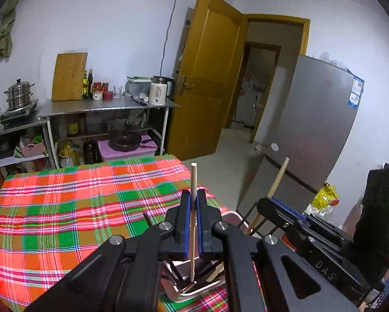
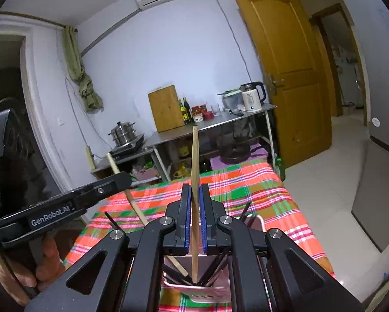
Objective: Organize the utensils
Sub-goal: 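Lower the wooden chopsticks into the pink holder and open both tools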
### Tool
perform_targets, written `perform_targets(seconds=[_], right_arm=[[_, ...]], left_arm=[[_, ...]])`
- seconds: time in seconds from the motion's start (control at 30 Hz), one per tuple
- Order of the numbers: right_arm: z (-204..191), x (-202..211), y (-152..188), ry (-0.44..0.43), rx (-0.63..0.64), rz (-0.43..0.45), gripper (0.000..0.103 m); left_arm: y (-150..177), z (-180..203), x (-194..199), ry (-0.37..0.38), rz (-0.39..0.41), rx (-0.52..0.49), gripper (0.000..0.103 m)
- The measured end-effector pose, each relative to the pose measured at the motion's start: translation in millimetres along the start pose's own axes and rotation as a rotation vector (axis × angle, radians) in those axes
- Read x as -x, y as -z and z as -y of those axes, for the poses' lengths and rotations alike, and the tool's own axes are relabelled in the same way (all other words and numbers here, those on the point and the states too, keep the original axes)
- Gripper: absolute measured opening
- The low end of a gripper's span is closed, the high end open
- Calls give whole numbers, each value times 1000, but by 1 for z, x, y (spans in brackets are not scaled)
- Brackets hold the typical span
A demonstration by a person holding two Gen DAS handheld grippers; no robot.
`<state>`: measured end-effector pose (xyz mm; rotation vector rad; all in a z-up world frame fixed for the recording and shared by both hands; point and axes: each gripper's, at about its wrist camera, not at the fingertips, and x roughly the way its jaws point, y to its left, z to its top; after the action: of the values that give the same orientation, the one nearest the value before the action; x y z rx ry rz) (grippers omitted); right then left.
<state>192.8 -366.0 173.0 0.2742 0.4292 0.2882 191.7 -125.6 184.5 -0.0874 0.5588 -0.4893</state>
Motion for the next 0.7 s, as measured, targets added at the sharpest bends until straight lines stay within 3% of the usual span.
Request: perform_targets(seconds=[0.47,0.5,0.57,0.7], right_arm=[[-1,-10,33,6,52,-80,6],[-1,-10,34,3,52,-86,6],[-1,-8,35,0,57,-96,7],[-1,-1,33,6,68,-92,11]], left_arm=[[29,4,-11,5,-75,-28,7],[29,4,-9,6,-73,-30,9],[29,4,-3,9,-64,-33,22],[28,3,10,10,-40,-27,27]])
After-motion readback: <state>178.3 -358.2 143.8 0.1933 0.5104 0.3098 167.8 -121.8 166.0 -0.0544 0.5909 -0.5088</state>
